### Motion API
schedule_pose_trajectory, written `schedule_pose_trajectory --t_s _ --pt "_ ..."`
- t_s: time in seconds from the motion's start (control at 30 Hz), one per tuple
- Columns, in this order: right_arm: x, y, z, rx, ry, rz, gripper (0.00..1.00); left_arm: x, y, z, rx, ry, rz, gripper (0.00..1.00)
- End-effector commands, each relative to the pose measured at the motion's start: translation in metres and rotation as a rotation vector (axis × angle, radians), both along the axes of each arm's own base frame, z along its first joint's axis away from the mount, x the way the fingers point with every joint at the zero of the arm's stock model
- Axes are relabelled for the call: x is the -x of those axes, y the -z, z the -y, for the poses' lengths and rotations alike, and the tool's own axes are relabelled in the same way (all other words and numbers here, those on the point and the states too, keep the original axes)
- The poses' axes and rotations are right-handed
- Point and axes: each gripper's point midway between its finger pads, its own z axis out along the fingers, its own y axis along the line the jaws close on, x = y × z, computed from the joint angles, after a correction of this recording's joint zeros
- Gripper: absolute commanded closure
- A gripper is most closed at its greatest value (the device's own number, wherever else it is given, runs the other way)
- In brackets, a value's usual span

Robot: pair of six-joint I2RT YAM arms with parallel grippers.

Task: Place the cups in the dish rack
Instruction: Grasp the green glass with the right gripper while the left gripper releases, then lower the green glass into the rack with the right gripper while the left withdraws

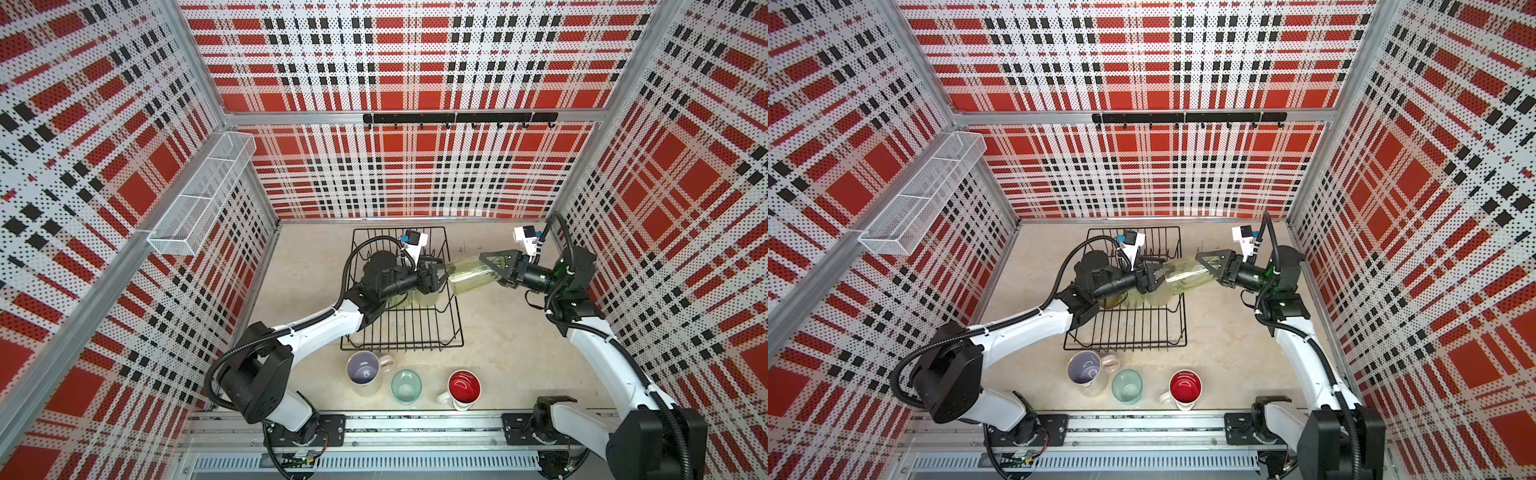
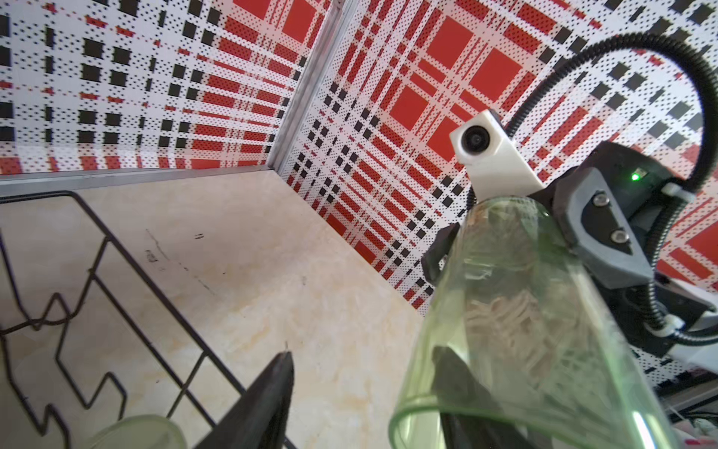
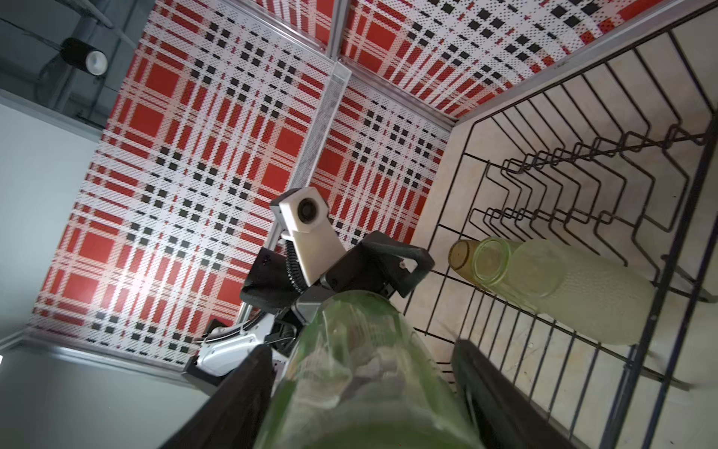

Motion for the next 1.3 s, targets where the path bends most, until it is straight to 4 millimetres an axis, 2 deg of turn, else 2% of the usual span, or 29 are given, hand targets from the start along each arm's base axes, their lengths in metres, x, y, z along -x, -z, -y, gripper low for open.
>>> schedule_pose_trajectory --t_s 0.0,0.13,0.37,0.47,0.57,0.73,1.07,1.27 --pt "-0.006 0.015 -0.004 0.151 0.045 0.026 0.40 -0.008 -0.008 -0.027 -0.027 -0.105 0.040 0.31" --pt "-0.004 0.031 -0.015 0.275 0.061 0.042 0.40 -0.020 -0.014 -0.069 -0.007 -0.248 0.040 0.23" --pt "0.010 0.051 -0.048 0.384 -0.010 0.073 0.42 -0.038 -0.028 -0.164 0.077 -0.546 0.024 0.18" --pt "0.019 0.057 -0.063 0.453 -0.051 0.116 0.42 -0.047 -0.024 -0.202 0.093 -0.667 -0.015 0.17" --pt "0.028 0.064 -0.077 0.547 -0.077 0.176 0.42 -0.052 -0.019 -0.226 0.097 -0.731 -0.045 0.17" --pt "0.043 0.085 -0.101 0.712 -0.138 0.267 0.41 -0.054 -0.017 -0.243 0.092 -0.774 -0.062 0.17" --pt "0.037 0.139 -0.110 0.982 -0.125 0.318 0.45 -0.058 -0.007 -0.257 0.047 -0.863 -0.088 0.17" --pt "0.033 0.159 -0.117 1.066 -0.133 0.327 0.46 -0.059 -0.003 -0.261 0.031 -0.884 -0.099 0.17"
